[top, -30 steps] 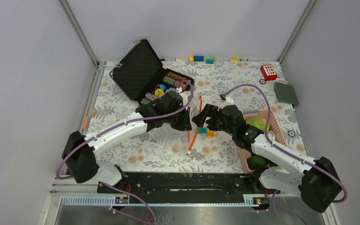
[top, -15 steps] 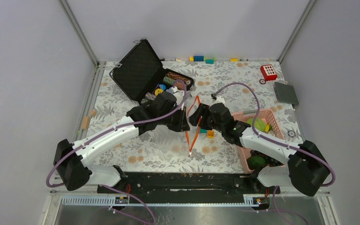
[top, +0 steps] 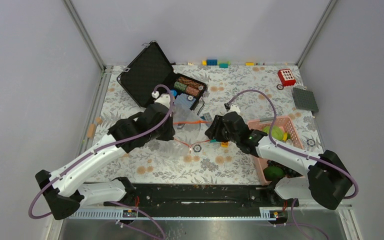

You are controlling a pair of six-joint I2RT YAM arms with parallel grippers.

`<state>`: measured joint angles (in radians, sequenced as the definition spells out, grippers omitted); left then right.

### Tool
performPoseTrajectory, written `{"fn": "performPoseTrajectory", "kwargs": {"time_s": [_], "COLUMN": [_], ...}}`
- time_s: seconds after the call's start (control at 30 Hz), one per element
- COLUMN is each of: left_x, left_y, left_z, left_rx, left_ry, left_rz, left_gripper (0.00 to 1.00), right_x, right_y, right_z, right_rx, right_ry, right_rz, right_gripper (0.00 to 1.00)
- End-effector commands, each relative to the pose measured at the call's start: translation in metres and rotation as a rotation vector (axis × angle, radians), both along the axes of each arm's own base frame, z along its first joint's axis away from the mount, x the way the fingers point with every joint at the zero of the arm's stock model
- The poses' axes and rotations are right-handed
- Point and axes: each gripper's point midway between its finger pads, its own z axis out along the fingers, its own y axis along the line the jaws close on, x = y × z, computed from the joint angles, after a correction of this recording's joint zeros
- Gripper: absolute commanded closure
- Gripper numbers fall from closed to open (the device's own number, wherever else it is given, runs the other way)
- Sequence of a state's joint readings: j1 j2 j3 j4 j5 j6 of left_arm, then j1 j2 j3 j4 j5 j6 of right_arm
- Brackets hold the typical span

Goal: Place the food in the zip-top bag and seal the zipper
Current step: Open the zipper of the food storage bag.

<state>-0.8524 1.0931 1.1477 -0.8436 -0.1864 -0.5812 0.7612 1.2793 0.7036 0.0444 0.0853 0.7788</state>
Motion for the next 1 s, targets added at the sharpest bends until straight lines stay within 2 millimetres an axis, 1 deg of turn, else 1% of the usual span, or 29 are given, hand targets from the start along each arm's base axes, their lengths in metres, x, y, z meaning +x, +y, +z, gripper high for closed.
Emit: {"fn": "performPoseTrajectory", "kwargs": {"time_s": [0.0, 0.17, 0.23, 0.3, 0.37, 0.43, 0.47, 0.5, 0.53, 0.6, 0.67, 0.7, 0.77, 0.8, 0.87, 0.93, 0.97], "left_x": [0.016, 0.021, 0.021, 0.020, 0.017, 0.016, 0.016, 0.015, 0.015, 0.018, 0.027, 0.030, 0.036, 0.039, 0.041, 0.043, 0.043], "left_y": [0.044, 0.074, 0.077, 0.072, 0.054, 0.024, 0.009, -0.005, -0.016, -0.032, -0.043, -0.048, -0.059, -0.064, -0.072, -0.076, -0.078], "left_z": [0.020, 0.033, 0.036, 0.033, 0.025, 0.017, 0.010, 0.005, 0.001, -0.008, -0.011, -0.010, -0.006, -0.005, -0.001, 0.002, 0.003], "left_rx": [0.108, 0.218, 0.233, 0.227, 0.190, 0.113, 0.082, 0.052, 0.028, 0.011, 0.007, 0.001, -0.013, -0.021, -0.040, -0.058, -0.064], "left_ry": [-0.105, -0.157, -0.160, -0.152, -0.121, -0.090, -0.066, -0.046, -0.026, 0.005, 0.009, 0.007, 0.005, 0.003, -0.005, -0.015, -0.018], "left_rz": [0.194, 0.283, 0.290, 0.262, 0.177, 0.074, 0.029, -0.014, -0.048, -0.082, -0.074, -0.079, -0.095, -0.106, -0.128, -0.143, -0.151], "left_gripper": [1.00, 1.00, 1.00, 1.00, 1.00, 1.00, 1.00, 1.00, 1.00, 1.00, 1.00, 1.00, 1.00, 1.00, 1.00, 1.00, 1.00], "right_x": [-0.006, -0.007, -0.006, -0.004, -0.003, -0.003, -0.003, -0.005, -0.008, -0.014, -0.018, -0.020, -0.022, -0.025, -0.029, -0.029, -0.026], "right_y": [-0.021, -0.035, -0.035, -0.035, -0.032, -0.022, -0.014, -0.005, 0.004, 0.017, 0.019, 0.017, 0.007, 0.000, -0.018, -0.046, -0.068], "right_z": [-0.009, -0.017, -0.015, -0.012, -0.009, -0.001, 0.006, 0.013, 0.023, 0.041, 0.059, 0.066, 0.076, 0.078, 0.083, 0.084, 0.084], "right_rx": [-0.116, -0.197, -0.204, -0.206, -0.211, -0.196, -0.174, -0.147, -0.114, -0.061, -0.026, -0.018, -0.021, -0.031, -0.060, -0.112, -0.159], "right_ry": [-0.015, 0.001, 0.002, -0.002, -0.010, -0.021, -0.031, -0.043, -0.058, -0.091, -0.129, -0.150, -0.181, -0.187, -0.205, -0.212, -0.221], "right_rz": [0.004, -0.013, -0.011, -0.009, 0.013, 0.067, 0.107, 0.155, 0.204, 0.294, 0.315, 0.319, 0.291, 0.277, 0.230, 0.121, 0.027], "right_gripper": [0.51, 0.51, 0.51, 0.51, 0.51, 0.47, 0.43, 0.36, 0.34, 0.29, 0.22, 0.16, 0.03, 0.01, 0.00, 0.00, 0.00]}}
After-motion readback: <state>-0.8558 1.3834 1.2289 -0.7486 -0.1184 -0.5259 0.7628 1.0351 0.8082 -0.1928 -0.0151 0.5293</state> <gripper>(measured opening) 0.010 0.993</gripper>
